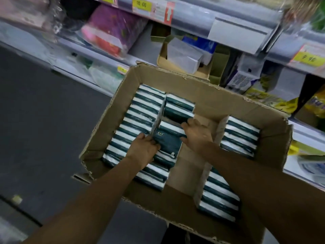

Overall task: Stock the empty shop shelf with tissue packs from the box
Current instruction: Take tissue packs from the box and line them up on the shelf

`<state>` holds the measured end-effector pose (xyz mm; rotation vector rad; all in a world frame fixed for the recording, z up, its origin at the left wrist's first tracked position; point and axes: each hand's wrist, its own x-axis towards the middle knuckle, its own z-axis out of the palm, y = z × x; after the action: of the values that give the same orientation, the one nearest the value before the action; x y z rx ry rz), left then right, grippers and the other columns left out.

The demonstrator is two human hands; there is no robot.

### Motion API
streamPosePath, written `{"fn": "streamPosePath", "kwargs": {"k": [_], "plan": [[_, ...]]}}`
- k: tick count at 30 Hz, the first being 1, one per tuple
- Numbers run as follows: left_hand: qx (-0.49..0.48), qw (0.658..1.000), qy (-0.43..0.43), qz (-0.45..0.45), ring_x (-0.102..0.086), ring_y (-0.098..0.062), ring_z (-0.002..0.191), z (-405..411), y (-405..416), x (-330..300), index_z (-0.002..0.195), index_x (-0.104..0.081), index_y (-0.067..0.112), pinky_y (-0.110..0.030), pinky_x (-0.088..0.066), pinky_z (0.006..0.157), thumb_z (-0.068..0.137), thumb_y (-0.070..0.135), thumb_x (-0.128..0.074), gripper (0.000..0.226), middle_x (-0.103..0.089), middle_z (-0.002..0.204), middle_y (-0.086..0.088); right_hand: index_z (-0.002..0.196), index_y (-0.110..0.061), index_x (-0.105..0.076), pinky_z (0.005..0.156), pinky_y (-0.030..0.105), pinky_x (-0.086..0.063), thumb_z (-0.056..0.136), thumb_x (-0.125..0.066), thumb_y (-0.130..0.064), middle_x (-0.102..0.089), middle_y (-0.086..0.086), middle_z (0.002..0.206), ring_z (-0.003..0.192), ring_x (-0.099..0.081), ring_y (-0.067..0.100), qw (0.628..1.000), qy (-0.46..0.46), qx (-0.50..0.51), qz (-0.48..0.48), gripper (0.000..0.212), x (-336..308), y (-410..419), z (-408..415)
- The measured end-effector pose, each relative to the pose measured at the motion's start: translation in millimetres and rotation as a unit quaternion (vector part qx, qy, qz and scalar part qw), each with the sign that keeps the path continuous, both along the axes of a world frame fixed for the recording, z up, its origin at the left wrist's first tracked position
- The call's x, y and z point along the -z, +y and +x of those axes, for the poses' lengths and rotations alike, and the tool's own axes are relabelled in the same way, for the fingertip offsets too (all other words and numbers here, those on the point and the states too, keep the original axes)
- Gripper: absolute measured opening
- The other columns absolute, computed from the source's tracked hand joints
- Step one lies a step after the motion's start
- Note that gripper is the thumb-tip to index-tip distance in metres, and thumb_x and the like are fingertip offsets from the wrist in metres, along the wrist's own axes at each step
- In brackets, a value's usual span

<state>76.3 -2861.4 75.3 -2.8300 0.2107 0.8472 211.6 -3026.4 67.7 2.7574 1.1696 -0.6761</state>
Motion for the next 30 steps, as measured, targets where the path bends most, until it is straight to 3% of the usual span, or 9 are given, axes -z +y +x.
{"fn": "streamPosePath", "kwargs": {"k": [4,8,11,14,17,21,26,30], "plan": [[-0.03,0.999,-0.033,-0.03,-0.038,-0.02,0.133,-6,-2,-7,0.136,-0.047,0.026,-0.036,-0.025,0.103,0.094,0.043,-0.051,0.045,-0.053,0.138,0.0,0.13,-0.018,-0.047,0.08,0.034,-0.047,0.093,-0.053,-0.036,-0.047,0.007,0.128,0.118,-0.046,0.025,0.993,0.031,0.077,0.081,0.041,-7,-12,-2],[-0.201,0.957,-0.122,-0.171,-0.056,-0.015,0.108,-15,-4,-40,0.117,-0.06,0.035,-0.032,-0.028,0.095,0.082,0.049,-0.064,0.037,-0.067,0.108,0.008,0.124,-0.022,-0.053,0.065,0.031,-0.048,0.089,-0.058,-0.039,-0.065,0.001,0.093,0.09,-0.063,0.024,0.961,0.06,0.215,0.162,0.039,-52,-41,0],[-0.369,0.86,-0.116,-0.332,-0.064,-0.01,0.084,-16,-9,-75,0.101,-0.065,0.035,-0.032,-0.048,0.081,0.078,0.049,-0.072,0.028,-0.069,0.088,0.012,0.125,-0.018,-0.054,0.063,0.036,-0.052,0.09,-0.061,-0.037,-0.061,-0.003,0.071,0.075,-0.062,0.022,0.939,0.081,0.267,0.2,0.04,-93,-68,1],[-0.465,0.751,-0.131,-0.45,-0.067,-0.011,0.075,-8,-23,-117,0.09,-0.068,0.027,-0.028,-0.053,0.064,0.078,0.031,-0.079,0.017,-0.07,0.08,0.009,0.125,-0.019,-0.055,0.073,0.041,-0.053,0.09,-0.065,-0.035,-0.062,-0.001,0.081,0.079,-0.061,0.019,0.907,0.101,0.295,0.282,0.04,-134,-97,-2],[-0.484,0.697,-0.159,-0.504,-0.068,-0.009,0.075,5,-46,-160,0.087,-0.068,0.021,-0.03,-0.054,0.07,0.082,0.022,-0.079,0.013,-0.07,0.079,0.006,0.124,-0.027,-0.055,0.078,0.038,-0.054,0.087,-0.066,-0.038,-0.063,-0.002,0.096,0.087,-0.061,0.015,0.882,0.086,0.308,0.346,0.04,-173,-124,-4],[-0.461,0.677,-0.176,-0.547,-0.069,-0.01,0.084,24,-84,-218,0.101,-0.068,0.02,-0.028,-0.056,0.078,0.085,0.02,-0.075,0.018,-0.072,0.091,0.004,0.121,-0.029,-0.054,0.074,0.034,-0.051,0.089,-0.065,-0.035,-0.063,-0.003,0.105,0.086,-0.059,0.013,0.855,0.056,0.3,0.42,0.035,-226,-166,-2],[-0.393,0.688,-0.21,-0.573,-0.064,-0.004,0.091,46,-148,-291,0.108,-0.065,0.023,-0.008,-0.049,0.07,0.09,0.023,-0.069,0.018,-0.069,0.1,0.008,0.115,-0.034,-0.053,0.062,0.038,-0.046,0.089,-0.066,-0.034,-0.05,-0.006,0.067,0.063,-0.052,0.012,0.829,-0.002,0.285,0.482,0.029,-293,-240,3],[-0.36,0.693,-0.239,-0.578,-0.061,-0.003,0.083,69,-221,-345,0.111,-0.065,0.018,-0.003,-0.045,0.063,0.09,0.022,-0.069,0.022,-0.066,0.093,0.011,0.116,-0.04,-0.052,0.072,0.044,-0.054,0.086,-0.063,-0.046,-0.05,-0.014,0.07,0.07,-0.056,0.014,0.837,-0.043,0.273,0.473,0.032,-342,-313,13]]}}
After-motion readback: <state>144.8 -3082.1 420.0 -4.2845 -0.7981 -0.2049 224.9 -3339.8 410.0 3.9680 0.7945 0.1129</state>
